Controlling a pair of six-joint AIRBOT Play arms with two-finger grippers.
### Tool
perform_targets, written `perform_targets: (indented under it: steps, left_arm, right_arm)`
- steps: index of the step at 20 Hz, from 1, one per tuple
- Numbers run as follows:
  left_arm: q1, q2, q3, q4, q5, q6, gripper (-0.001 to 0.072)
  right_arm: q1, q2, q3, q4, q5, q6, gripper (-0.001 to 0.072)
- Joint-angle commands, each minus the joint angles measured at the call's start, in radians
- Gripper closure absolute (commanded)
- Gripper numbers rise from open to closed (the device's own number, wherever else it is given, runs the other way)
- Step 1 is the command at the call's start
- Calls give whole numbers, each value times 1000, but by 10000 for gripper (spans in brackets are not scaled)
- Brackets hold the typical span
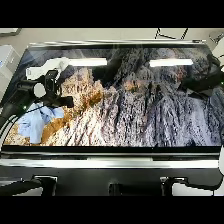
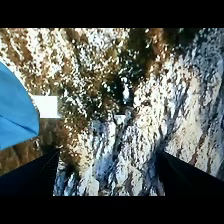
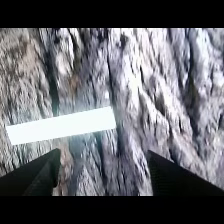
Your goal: Fold the clothes and pants, and hang the long-sleeved shirts on hangers.
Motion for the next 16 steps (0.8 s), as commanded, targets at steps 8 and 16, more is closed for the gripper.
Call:
perform_targets:
  steps: [8,16]
  left_arm:
    - [590,-72,53,71,-259,-55,-4]
    - [612,-124,-79,-77,-23,-46,580]
  right_arm:
    - [1,-41,-1,31,-28,-97,9]
    - [1,-58,0,134,110,-109,13]
